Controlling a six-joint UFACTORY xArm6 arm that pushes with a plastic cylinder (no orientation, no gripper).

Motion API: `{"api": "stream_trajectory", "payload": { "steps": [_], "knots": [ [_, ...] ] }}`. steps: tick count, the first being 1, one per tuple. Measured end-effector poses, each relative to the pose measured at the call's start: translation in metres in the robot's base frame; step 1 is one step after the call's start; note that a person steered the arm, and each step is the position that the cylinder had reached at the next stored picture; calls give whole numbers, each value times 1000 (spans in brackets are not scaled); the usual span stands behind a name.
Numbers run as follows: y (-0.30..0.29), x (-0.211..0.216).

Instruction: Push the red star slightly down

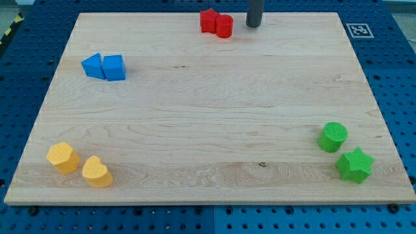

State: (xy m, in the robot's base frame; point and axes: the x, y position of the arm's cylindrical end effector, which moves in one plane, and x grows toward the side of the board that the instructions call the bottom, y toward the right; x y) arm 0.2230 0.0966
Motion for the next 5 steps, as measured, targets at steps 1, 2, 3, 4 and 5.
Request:
{"api": "stream_trajectory", "payload": {
  "steps": [1,2,3,4,5],
  "knots": [
    [-21,-20],
    [-62,-30],
    [-94,-30],
    [-94,-29],
    [-95,-21]
  ]
}}
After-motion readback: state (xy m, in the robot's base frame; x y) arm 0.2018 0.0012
